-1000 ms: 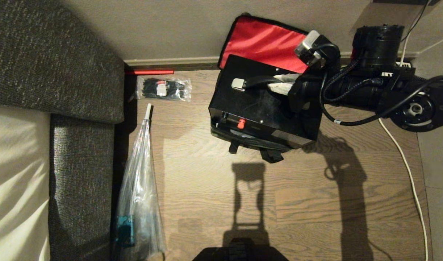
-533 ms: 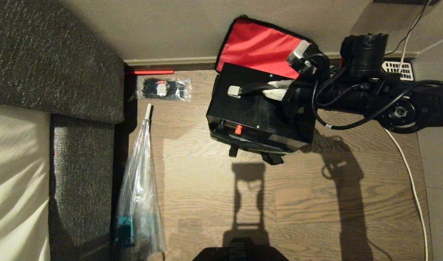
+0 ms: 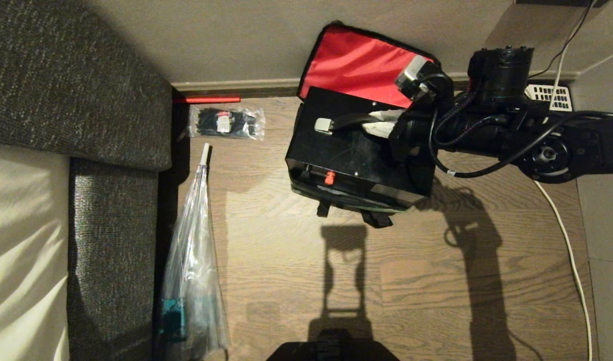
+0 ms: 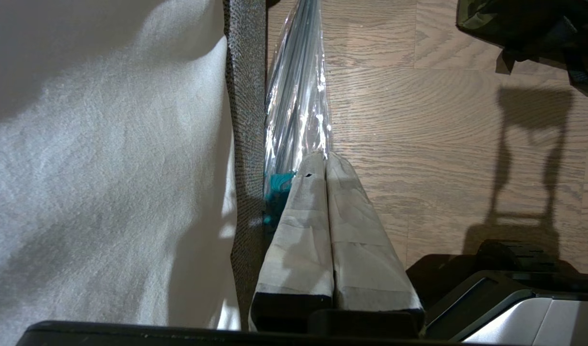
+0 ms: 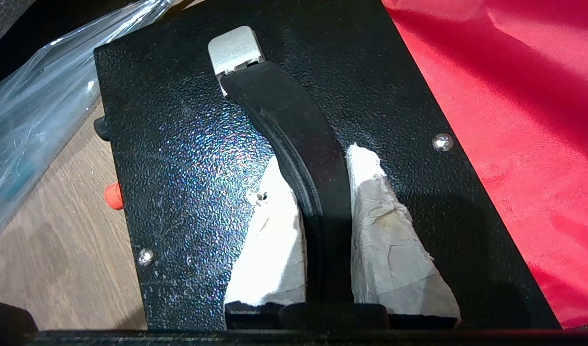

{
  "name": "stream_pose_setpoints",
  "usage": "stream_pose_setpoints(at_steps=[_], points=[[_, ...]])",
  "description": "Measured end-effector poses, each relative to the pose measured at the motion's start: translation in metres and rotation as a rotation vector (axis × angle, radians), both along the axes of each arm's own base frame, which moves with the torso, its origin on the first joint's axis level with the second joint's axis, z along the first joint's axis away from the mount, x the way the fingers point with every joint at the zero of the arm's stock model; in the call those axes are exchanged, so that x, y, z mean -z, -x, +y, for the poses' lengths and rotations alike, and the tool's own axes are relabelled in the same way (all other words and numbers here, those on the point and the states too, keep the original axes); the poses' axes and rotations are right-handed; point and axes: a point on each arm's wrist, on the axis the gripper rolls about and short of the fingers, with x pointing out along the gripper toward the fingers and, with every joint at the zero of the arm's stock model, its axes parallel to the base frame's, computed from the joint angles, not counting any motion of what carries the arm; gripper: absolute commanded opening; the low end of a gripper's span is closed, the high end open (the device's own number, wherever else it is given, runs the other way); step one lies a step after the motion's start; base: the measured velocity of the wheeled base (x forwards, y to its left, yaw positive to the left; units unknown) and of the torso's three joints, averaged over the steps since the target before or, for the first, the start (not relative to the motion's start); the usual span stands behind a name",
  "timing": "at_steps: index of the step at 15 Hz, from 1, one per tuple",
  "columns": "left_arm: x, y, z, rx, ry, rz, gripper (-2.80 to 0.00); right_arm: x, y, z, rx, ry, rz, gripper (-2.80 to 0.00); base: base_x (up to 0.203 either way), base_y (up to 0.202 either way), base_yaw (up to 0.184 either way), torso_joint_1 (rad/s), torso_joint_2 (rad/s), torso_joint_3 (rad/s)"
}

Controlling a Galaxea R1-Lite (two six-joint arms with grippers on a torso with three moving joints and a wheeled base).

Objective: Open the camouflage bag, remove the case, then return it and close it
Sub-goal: Place the black box back

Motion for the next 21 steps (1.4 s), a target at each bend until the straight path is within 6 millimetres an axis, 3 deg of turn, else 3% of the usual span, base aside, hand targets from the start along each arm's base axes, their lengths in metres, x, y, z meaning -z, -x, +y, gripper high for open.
stream_pose_setpoints(at_steps=[16, 21], points=[[0.000, 0.000, 0.000, 0.000, 0.000, 0.000, -2.80, -0.026, 0.015, -0.005, -0.002, -0.002, -0.039, -2.80, 0.000, 0.000, 0.000, 0.000, 0.00, 0.000], [0.000, 0.000, 0.000, 0.000, 0.000, 0.000, -2.80, -0.025, 0.014, -0.005, -0.004, -0.005, -0.032, -2.80, 0.000, 0.000, 0.000, 0.000, 0.00, 0.000]])
